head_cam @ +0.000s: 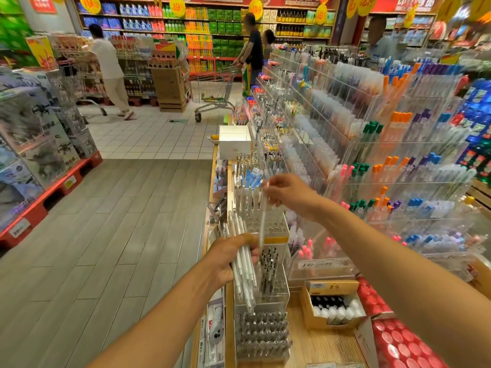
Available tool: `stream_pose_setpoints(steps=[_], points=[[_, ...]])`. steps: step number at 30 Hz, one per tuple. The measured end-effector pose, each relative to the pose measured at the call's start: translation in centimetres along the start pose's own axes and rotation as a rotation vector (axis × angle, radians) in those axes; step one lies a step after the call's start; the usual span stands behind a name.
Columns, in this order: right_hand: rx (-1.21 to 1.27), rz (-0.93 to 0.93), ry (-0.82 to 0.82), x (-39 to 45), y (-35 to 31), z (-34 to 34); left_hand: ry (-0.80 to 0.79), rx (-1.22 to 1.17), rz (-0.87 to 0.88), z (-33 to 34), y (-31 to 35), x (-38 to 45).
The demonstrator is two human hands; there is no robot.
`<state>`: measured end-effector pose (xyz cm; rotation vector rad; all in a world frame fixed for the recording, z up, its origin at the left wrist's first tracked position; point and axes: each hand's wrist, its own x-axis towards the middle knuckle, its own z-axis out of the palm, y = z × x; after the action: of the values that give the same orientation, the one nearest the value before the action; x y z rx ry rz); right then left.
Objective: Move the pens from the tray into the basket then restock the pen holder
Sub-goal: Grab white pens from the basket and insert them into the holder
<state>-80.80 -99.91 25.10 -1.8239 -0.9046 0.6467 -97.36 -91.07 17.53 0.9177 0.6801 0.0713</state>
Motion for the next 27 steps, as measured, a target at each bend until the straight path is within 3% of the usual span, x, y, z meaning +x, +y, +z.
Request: stream_pose_setpoints(steps=[3, 5, 19, 27], points=[[-0.229, -0.208, 0.203, 0.8, -0.5, -1.1, 0.0, -0.017, -0.037, -0.5, -0.3, 0.1], [-0.377, -0.275, 0.24, 1.3, -0.3, -1.5, -0.017, -0.015, -0.046, -0.7, -0.4, 0.1], [-0.585, -0.271, 0.212, 3.3, 1.8, -0.6, 0.0, -0.015, -0.043, -1.2, -0.1, 0.5], [-0.9, -0.349, 0.154, 4.2, 2.6, 0.3, 0.005, -0.014, -0.07, -1.7, 0.1, 0.6]])
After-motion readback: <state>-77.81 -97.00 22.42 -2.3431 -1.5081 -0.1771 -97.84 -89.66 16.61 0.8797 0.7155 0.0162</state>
